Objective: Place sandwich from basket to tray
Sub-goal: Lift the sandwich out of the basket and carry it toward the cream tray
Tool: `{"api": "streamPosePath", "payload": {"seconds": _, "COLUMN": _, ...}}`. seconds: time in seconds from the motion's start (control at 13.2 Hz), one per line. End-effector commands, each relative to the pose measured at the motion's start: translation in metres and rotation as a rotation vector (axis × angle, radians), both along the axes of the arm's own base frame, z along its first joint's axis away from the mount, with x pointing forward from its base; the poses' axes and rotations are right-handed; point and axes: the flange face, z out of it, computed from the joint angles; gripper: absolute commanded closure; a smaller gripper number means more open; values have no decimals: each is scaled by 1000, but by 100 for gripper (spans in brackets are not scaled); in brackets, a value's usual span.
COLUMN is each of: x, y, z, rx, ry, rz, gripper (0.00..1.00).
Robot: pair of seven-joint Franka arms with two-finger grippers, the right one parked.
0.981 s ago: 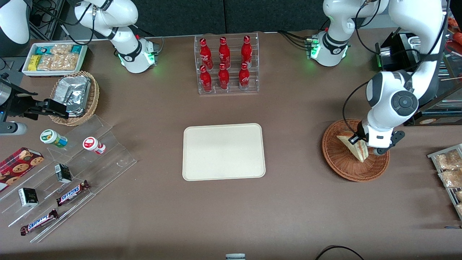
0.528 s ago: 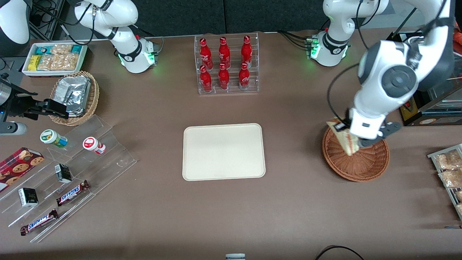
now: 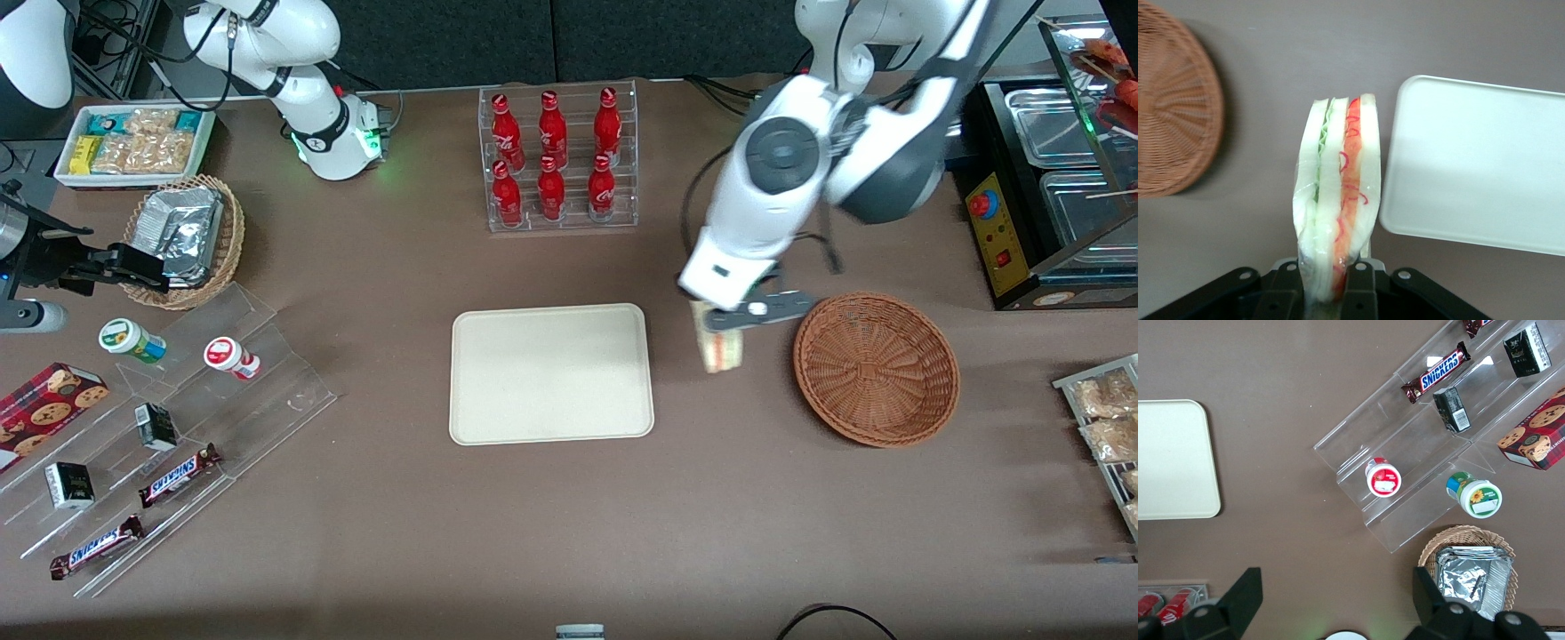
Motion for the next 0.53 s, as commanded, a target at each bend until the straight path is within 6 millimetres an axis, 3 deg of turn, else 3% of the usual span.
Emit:
{"api": "streamPosePath", "payload": {"seconds": 0.0, "x": 5, "y": -61, "z": -25, "rx": 40, "ry": -42, "rz": 26, "gripper": 81}}
{"api": "streamPosePath", "payload": {"seconds": 0.15, "x": -3, "y": -93, "z": -53, "rx": 77, "ry": -58, "rz": 38, "gripper": 81}}
{"api": "streamPosePath", "payload": {"seconds": 0.45, "x": -9, "y": -126, "z": -94, "rx": 17, "ry": -81, "rz": 26, "gripper": 81}}
